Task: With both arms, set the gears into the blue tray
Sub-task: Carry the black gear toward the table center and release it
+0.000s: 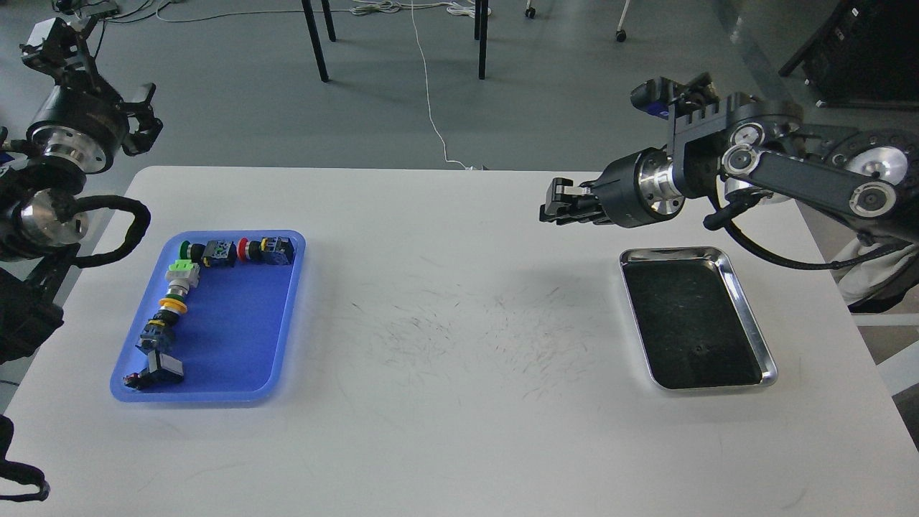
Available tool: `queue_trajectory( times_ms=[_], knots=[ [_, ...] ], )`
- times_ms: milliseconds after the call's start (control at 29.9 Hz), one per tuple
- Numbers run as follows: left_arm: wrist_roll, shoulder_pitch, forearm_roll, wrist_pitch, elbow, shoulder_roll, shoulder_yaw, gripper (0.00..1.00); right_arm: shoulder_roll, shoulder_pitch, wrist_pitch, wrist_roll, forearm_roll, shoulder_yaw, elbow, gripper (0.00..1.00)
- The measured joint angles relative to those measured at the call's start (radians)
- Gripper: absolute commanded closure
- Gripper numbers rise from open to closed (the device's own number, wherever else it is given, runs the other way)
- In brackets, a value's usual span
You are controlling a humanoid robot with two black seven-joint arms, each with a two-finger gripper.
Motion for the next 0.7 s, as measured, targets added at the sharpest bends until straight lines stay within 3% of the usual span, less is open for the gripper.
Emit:
queue_trajectory(
  times_ms=[267,468,702],
  knots=[
    [0.0,-0.002,0.0,0.0,0.0,-0.001,-0.004,0.02,0.362,-0.046,0.0,0.042,0.148,0.003,-0.184,0.99],
    [0.0,-0.003,-0.001,0.001,-0.002,0.012,-0.005,0.02,0.39,-0.175,-0.022,0.05,0.15,0.004,-0.299,0.99],
    [0.0,-0.003,-0.003,-0.001,-0.003,0.031,-0.006,0.02,0.392,-0.268,-0.069,0.077,0.148,0.011,-0.307,0.99]
  ],
)
